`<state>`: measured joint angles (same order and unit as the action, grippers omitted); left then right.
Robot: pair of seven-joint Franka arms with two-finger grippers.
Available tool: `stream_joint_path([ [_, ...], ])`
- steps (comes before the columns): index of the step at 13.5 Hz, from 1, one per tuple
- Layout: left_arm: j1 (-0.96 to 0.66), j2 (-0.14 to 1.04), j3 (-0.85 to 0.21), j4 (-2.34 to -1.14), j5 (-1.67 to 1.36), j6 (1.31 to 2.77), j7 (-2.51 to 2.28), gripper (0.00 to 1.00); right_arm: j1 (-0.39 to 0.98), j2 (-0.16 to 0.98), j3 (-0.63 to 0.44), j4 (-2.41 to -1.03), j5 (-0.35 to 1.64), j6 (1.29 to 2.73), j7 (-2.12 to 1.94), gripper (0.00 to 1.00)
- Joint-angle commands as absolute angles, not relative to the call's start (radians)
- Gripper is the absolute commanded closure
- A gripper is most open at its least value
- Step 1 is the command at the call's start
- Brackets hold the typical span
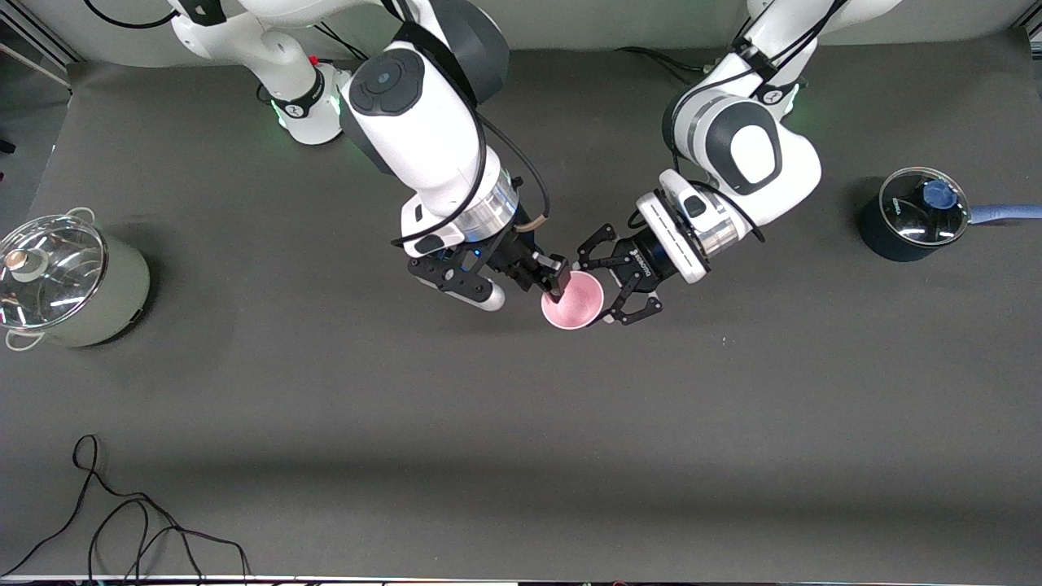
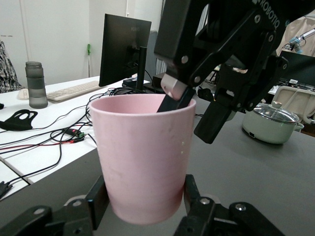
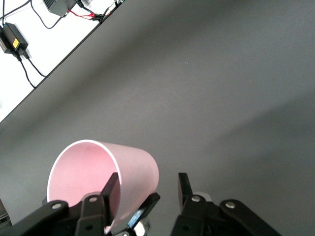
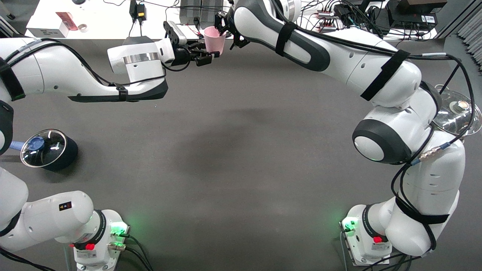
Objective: Transfer pink cup from left to right arm
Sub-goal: 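Bring the open right gripper over the cup rim beside the left gripper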
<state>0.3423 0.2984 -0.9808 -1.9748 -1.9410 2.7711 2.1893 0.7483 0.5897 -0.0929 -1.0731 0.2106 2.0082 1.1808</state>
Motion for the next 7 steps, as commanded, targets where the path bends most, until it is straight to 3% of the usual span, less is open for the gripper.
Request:
stream_joint_path([
  [1,0.333,0.299,-0.979,-1.945,-1.962,2.795,2.204,0.50,0.752,0.617,-0.100,-1.055,0.190,2.023,1.197,0.69],
  [2,0.333,0.302,-0.979,-1.944,-1.962,2.795,2.204,0.50,0.750,0.617,-0.100,-1.055,0.190,2.025,1.198,1.00],
  [7,0.333,0.307,-0.979,-1.939,-1.962,2.795,2.204,0.46,0.744,0.615,-0.100,-1.054,0.189,2.025,1.186,1.00],
])
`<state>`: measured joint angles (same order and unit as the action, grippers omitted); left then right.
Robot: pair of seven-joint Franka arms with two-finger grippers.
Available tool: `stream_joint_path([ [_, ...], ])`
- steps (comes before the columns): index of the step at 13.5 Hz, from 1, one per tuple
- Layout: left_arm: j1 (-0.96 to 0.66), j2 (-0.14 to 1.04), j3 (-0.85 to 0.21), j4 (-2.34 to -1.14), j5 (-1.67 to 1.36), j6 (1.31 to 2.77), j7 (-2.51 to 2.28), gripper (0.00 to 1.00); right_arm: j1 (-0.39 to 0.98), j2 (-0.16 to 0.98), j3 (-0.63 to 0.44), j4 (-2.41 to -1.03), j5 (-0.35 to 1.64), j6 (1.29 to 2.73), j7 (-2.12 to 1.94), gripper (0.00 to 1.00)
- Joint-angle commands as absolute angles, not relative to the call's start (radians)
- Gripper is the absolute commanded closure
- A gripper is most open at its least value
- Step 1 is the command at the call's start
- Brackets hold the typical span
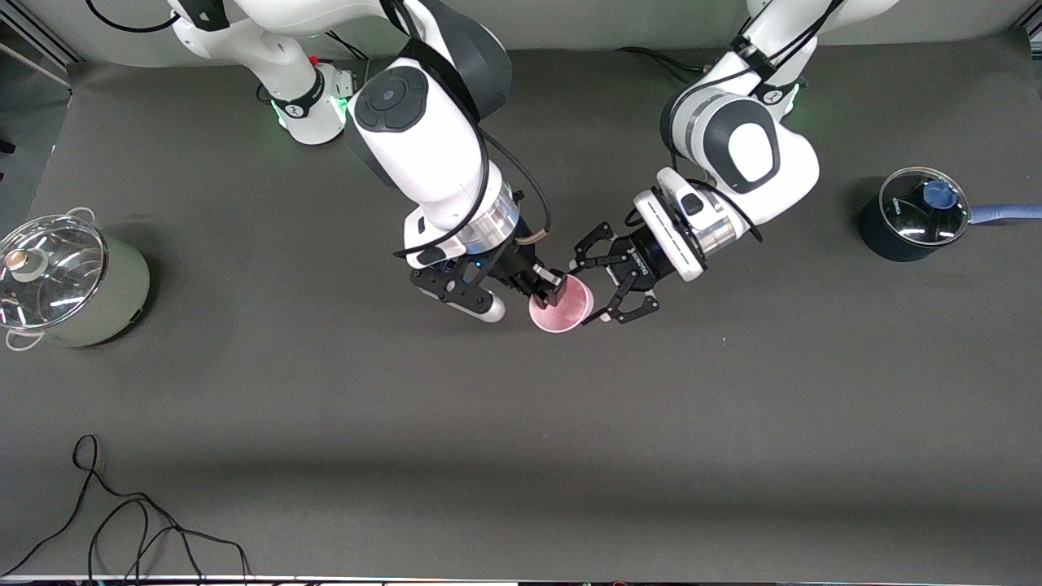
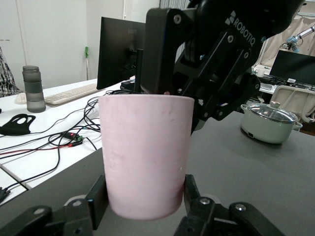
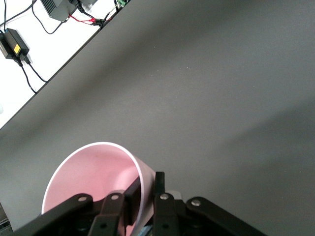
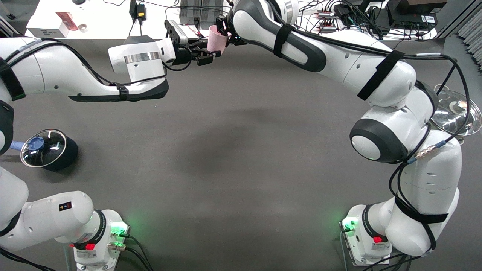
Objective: Transfer pink cup from left to right arm
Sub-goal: 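Close the right gripper on the cup rim and open the left gripper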
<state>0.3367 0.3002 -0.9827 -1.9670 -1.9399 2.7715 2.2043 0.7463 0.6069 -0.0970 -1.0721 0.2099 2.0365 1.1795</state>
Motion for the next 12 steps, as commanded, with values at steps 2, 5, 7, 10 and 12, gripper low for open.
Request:
stream_joint_path([
  [2,0.333,0.307,-0.979,-1.939,-1.962,2.795,2.204,0.45,0.742,0.615,-0.100,-1.052,0.172,2.025,1.178,1.00],
  [5,0.333,0.307,-0.979,-1.939,-1.962,2.795,2.204,0.19,0.735,0.601,-0.101,-1.055,0.167,2.013,1.154,1.00],
  [7,0.334,0.308,-0.979,-1.937,-1.962,2.795,2.203,0.01,0.713,0.583,-0.101,-1.057,0.170,1.975,1.086,1.00],
  [10,0.336,0.310,-0.979,-1.936,-1.962,2.795,2.203,0.01,0.657,0.540,-0.104,-1.061,0.176,1.898,0.985,1.00],
  [12,0.342,0.313,-0.977,-1.937,-1.960,2.795,2.201,0.01,0.611,0.503,-0.104,-1.069,0.175,1.804,0.869,1.00],
])
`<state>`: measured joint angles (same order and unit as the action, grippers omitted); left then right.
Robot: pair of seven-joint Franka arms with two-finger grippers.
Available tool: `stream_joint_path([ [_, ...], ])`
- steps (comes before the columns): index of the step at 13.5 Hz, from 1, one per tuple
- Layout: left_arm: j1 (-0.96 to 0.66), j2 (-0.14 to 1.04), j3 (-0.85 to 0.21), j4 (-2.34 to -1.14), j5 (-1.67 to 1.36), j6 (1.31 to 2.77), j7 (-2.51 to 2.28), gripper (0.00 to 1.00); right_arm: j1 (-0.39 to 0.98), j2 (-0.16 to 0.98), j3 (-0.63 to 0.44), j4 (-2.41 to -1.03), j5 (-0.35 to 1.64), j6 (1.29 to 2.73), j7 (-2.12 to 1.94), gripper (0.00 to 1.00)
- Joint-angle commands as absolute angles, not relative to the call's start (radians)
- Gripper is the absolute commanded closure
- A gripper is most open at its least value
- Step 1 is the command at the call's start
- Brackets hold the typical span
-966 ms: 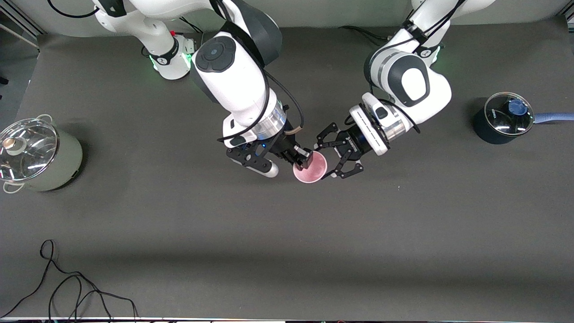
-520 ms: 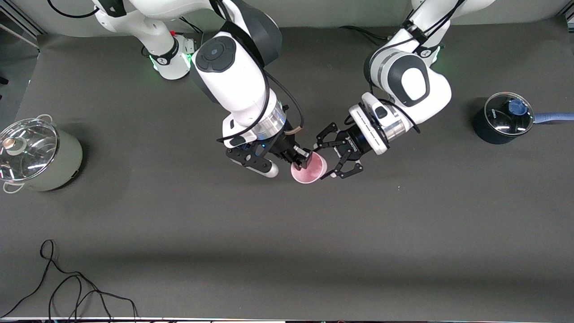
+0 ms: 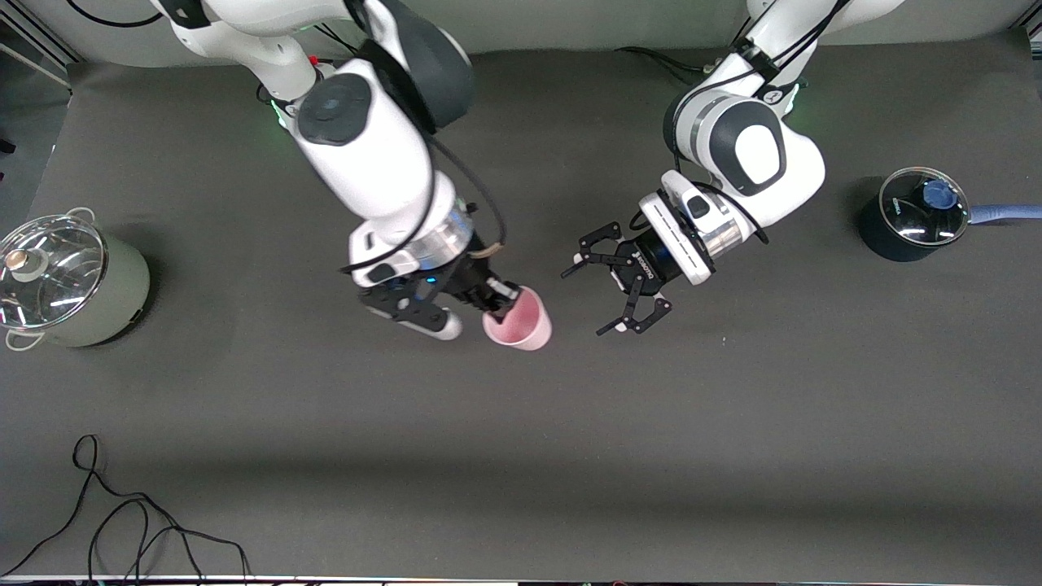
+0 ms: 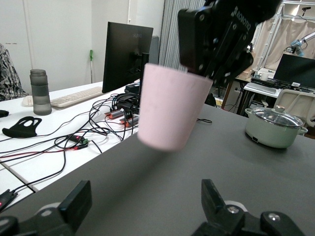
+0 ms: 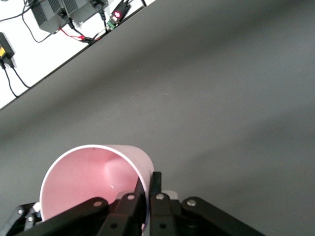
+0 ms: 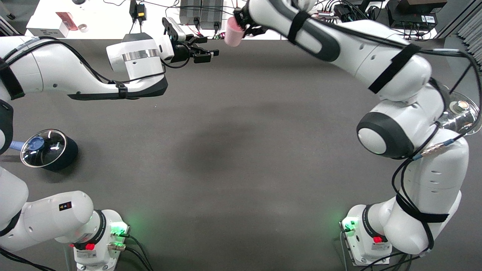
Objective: Transfer pink cup from left to right arm
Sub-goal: 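Carry the cup with the right gripper while the left gripper withdraws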
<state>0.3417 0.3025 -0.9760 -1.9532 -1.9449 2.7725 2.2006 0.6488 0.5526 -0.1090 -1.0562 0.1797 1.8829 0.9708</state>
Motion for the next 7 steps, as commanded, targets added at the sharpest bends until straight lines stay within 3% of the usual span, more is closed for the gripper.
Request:
stream_joint_path([
  [1,0.353,0.314,-0.976,-1.939,-1.953,2.787,2.201,0.01,0.576,0.477,-0.106,-1.090,0.176,1.754,0.804,1.00],
  [5,0.484,0.327,-0.974,-1.968,-1.904,2.679,2.197,0.01,0.456,0.338,-0.130,-1.254,0.173,1.629,0.550,1.00],
  [7,0.563,0.330,-0.973,-2.003,-1.864,2.568,2.197,0.01,0.443,0.266,-0.214,-1.375,0.176,1.614,0.369,1.00],
])
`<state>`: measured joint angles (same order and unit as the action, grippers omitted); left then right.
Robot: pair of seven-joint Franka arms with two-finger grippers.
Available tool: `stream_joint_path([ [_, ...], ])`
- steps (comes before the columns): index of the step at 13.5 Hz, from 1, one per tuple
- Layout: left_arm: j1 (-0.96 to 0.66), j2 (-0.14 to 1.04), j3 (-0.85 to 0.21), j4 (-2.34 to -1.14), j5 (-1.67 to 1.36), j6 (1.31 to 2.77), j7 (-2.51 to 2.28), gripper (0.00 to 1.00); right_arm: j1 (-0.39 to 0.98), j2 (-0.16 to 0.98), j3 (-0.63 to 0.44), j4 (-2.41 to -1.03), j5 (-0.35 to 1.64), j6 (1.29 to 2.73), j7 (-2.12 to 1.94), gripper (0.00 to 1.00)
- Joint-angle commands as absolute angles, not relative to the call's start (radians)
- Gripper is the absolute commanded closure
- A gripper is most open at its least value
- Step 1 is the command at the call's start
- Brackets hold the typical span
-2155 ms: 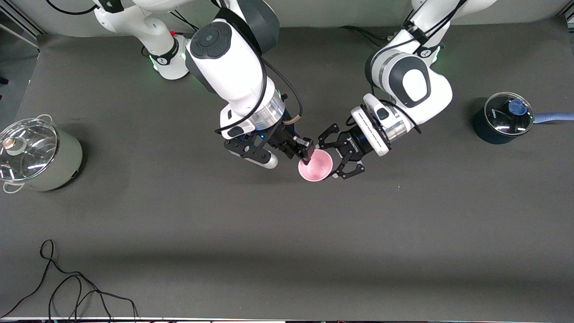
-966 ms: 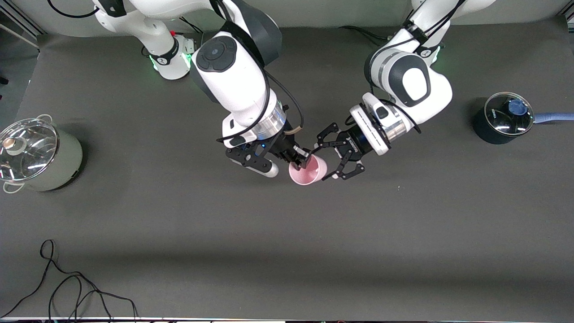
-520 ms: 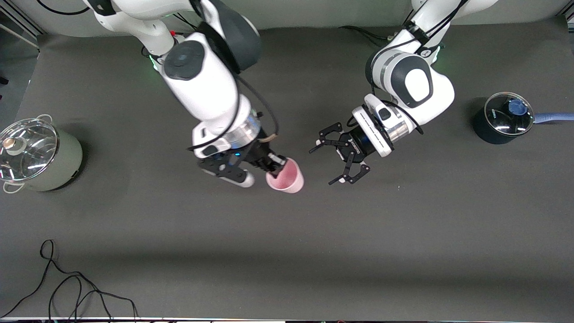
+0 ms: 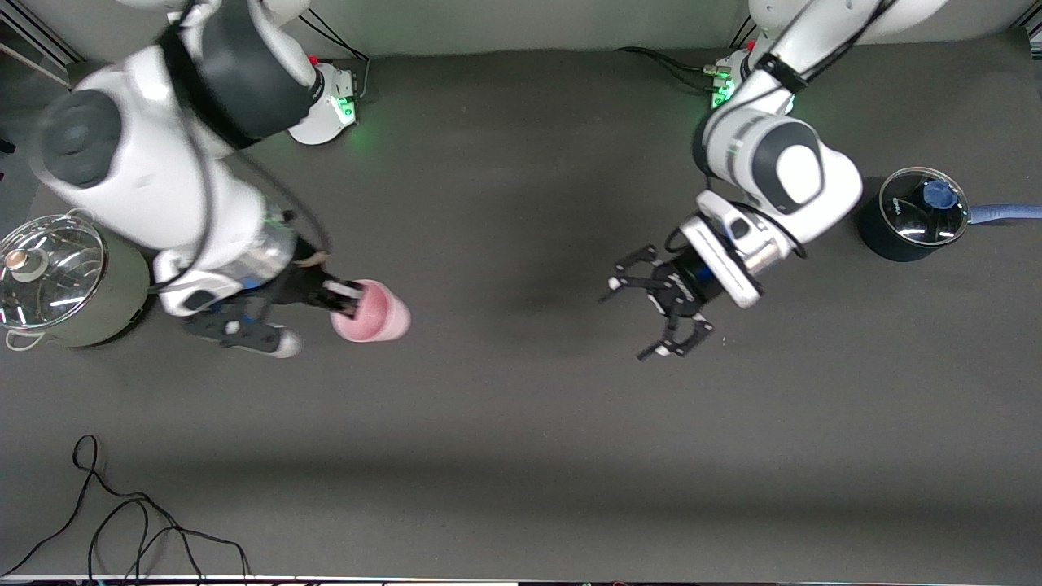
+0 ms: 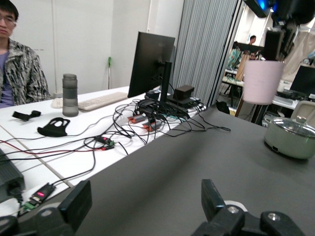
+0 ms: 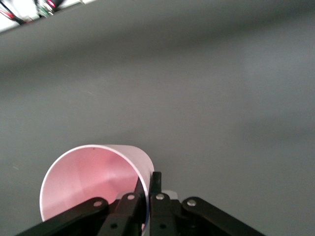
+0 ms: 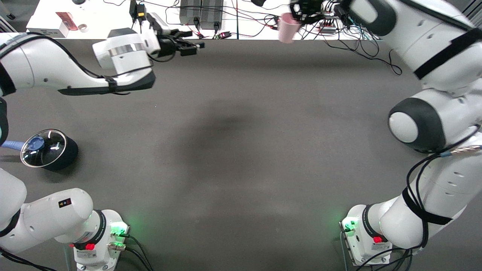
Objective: Transfer pink cup from left to right arm
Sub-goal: 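Carry the cup with the right gripper while the left gripper withdraws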
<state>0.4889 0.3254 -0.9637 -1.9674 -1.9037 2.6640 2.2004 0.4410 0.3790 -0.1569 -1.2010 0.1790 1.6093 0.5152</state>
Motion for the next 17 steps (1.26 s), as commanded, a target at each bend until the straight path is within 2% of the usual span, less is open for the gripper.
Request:
stream_joint_path([
  [1,0.609,0.330,-0.973,-2.026,-1.835,2.519,2.197,0.01,0.443,0.230,-0.269,-1.453,0.181,1.626,0.282,1.00],
  [5,0.764,0.339,-0.966,-2.085,-1.665,2.309,2.149,0.01,0.446,0.192,-0.443,-1.678,0.183,1.733,0.008,1.00],
  [6,0.799,0.347,-0.960,-2.083,-1.573,2.251,2.082,0.01,0.446,0.178,-0.460,-1.759,0.183,1.802,-0.021,1.00],
  [8,0.877,0.350,-0.943,-2.069,-1.349,2.121,1.886,0.01,0.454,0.126,-0.462,-1.981,0.184,2.033,-0.028,1.00],
  [10,0.935,0.348,-0.905,-2.039,-1.183,1.992,1.748,0.01,0.460,0.133,-0.459,-2.087,0.186,2.168,-0.032,1.00],
  [13,0.945,0.345,-0.807,-1.900,-0.889,1.773,1.452,0.01,0.479,0.166,-0.457,-2.244,0.184,2.426,-0.072,1.00],
  [17,0.945,0.348,-0.793,-1.686,-0.586,1.554,1.062,0.01,0.479,0.251,-0.456,-2.319,0.184,2.624,-0.103,1.00],
])
